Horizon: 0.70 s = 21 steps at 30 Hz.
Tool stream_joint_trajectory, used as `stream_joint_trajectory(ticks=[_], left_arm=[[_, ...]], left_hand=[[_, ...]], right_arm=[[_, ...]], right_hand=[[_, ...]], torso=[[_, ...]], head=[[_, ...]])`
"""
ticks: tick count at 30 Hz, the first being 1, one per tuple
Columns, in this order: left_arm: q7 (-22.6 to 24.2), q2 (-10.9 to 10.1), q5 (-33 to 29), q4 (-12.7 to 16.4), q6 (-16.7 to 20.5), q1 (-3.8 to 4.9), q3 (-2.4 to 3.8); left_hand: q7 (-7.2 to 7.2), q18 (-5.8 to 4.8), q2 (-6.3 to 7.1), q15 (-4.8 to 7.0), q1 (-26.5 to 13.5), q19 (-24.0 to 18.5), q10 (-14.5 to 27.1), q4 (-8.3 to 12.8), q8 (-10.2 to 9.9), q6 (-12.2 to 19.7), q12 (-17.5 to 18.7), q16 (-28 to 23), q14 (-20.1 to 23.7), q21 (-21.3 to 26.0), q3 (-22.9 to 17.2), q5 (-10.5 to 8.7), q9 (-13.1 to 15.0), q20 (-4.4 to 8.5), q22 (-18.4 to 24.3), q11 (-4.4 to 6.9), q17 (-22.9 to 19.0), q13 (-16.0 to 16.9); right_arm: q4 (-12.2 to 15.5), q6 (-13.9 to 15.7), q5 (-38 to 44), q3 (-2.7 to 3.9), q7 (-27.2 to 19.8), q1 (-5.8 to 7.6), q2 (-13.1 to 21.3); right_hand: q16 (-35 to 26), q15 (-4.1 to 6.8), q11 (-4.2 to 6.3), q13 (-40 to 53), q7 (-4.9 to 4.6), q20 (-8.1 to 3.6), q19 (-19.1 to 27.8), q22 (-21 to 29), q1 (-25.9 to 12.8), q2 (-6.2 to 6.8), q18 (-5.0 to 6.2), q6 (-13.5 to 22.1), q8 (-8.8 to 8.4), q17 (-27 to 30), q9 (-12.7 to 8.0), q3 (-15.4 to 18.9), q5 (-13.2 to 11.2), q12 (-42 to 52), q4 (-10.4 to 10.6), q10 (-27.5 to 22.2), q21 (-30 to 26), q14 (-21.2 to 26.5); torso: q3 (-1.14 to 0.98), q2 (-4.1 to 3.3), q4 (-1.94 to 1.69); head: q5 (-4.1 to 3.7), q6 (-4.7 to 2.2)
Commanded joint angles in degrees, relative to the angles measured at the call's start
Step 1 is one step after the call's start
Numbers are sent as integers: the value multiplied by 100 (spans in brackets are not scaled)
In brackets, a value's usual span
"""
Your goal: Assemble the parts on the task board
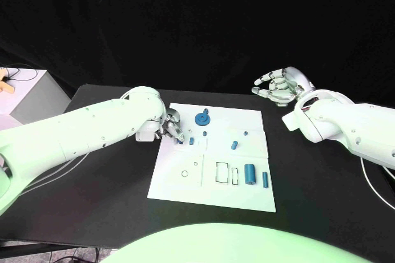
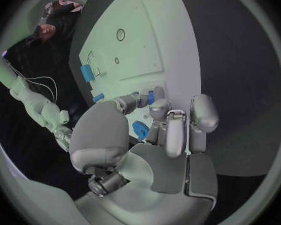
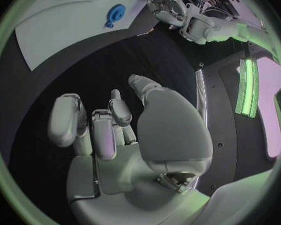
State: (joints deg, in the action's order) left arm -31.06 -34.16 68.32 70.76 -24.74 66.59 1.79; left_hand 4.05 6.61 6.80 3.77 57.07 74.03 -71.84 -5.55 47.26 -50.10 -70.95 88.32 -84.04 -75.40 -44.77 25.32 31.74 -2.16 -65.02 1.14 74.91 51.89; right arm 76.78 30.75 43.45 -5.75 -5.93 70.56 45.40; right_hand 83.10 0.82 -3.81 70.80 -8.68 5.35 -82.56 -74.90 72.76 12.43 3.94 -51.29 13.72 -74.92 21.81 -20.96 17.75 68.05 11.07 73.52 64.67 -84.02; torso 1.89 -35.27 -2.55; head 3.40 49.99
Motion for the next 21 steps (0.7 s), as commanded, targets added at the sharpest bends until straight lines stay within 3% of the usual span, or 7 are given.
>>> stream_joint_trajectory(ticks=[1, 6, 21], left_arm=[[-119, -2, -331, -4, -189, -41, -27], [-142, -10, -400, -5, -239, -40, -27], [-196, 31, -327, -66, -62, -40, -27]], left_hand=[[-113, -89, 24, 51, -108, 53, -52, 1185, -24, -173, -28, 29, -511, -41, -1146, 102, 13, 1, -24, 7, 1214, 57], [-121, -93, 21, 58, -154, 64, -73, 1211, -25, -200, -35, 46, -521, -57, -1150, 193, 27, 7, -44, 15, 1248, 84], [-123, -92, 11, 60, -168, 64, -61, 1213, -25, -209, -18, 41, -518, -59, -1155, 213, 32, 9, -45, 17, 1238, 54]], right_arm=[[2, -57, 38, 2, -42, -2, -3], [0, -58, 39, 2, -40, -2, -2], [1, -59, 39, 2, -39, -2, -1]], right_hand=[[-7, -31, 1, 2, -4, -12, -11, -419, 38, -18, 81, 52, 34, -498, 9, 3, 24, 8, 35, 21, -37, -263], [-7, -31, 1, 2, -4, -12, -11, -419, 38, -18, 81, 52, 34, -498, 9, 3, 24, 8, 35, 21, -37, -263], [-9, -31, 2, 0, -3, -13, -13, -421, 43, -14, 80, 57, 41, -496, 8, 4, 26, 5, 37, 20, -36, -262]], torso=[[-4, 4, -2], [4, 0, -2], [6, -3, -3]], head=[[0, 1], [3, 1], [0, 1]])
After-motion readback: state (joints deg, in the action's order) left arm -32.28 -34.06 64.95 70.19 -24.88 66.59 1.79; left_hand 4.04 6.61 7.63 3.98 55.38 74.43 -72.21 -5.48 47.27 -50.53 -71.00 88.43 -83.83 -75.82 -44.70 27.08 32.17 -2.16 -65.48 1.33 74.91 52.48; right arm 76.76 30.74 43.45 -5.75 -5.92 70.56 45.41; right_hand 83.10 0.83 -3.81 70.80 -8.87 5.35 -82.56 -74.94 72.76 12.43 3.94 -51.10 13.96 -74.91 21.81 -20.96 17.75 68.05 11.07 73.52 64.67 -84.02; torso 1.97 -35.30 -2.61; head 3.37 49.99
